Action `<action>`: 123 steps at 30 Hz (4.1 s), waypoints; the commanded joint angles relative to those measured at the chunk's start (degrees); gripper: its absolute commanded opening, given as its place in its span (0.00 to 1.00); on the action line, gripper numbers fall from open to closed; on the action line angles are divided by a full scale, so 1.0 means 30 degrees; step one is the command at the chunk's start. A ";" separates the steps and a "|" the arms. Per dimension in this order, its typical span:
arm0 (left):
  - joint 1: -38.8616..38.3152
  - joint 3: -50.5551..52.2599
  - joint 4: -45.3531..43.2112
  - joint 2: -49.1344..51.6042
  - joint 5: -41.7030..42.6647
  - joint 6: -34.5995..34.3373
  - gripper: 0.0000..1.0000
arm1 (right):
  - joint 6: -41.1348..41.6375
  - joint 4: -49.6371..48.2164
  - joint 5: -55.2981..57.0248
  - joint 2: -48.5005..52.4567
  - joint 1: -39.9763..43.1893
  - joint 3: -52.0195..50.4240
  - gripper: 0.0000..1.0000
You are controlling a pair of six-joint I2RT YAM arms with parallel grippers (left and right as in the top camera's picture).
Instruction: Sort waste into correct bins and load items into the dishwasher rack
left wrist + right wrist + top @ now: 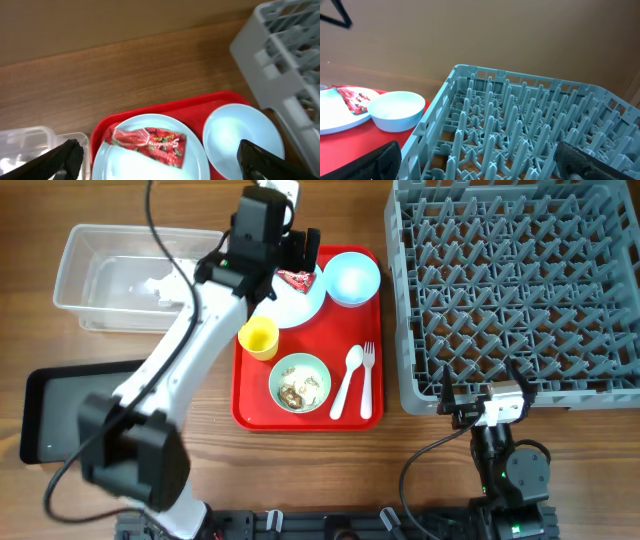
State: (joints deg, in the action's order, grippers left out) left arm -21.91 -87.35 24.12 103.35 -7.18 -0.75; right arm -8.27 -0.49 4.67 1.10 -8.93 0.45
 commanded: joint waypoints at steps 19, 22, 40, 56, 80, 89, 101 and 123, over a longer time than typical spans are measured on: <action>0.0423 -0.4051 0.1676 0.8000 -0.0342 -0.0969 1.00 | -0.0219 -0.0087 -0.0313 -0.0168 -0.0073 -0.0029 1.00; 0.0525 -0.4051 0.1632 0.8437 -0.0342 -0.0969 1.00 | -0.0211 -0.0087 -0.0313 -0.0168 -0.0073 -0.0029 1.00; 0.0648 -0.4029 0.1829 1.0411 -0.0262 -0.0903 0.59 | -0.0211 -0.0087 -0.0313 -0.0168 -0.0073 -0.0029 1.00; 0.0648 -0.4036 0.2565 1.0367 -0.0284 -0.0896 0.04 | -0.0211 -0.0087 -0.0313 -0.0168 -0.0073 -0.0029 1.00; 0.0350 -0.4036 0.4925 0.7541 -0.0481 0.3708 0.44 | -0.0211 -0.0087 -0.0313 -0.0168 -0.0073 -0.0029 1.00; 0.0342 -0.4036 0.5690 0.7512 0.2106 0.7206 0.58 | -0.0219 -0.0087 -0.0313 -0.0168 -0.0073 -0.0029 1.00; 0.0393 -0.4029 0.5187 0.7650 0.2098 0.8291 0.63 | -0.0211 -0.0087 -0.0313 -0.0168 -0.0073 -0.0029 1.00; 0.0401 -0.3971 0.4612 0.8910 0.2244 0.8714 0.59 | -0.0211 -0.0087 -0.0313 -0.0168 -0.0073 -0.0029 1.00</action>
State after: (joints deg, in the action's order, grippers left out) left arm -20.64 -99.72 38.30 128.46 -1.56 24.43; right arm -8.25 -0.49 4.67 1.10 -8.93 0.45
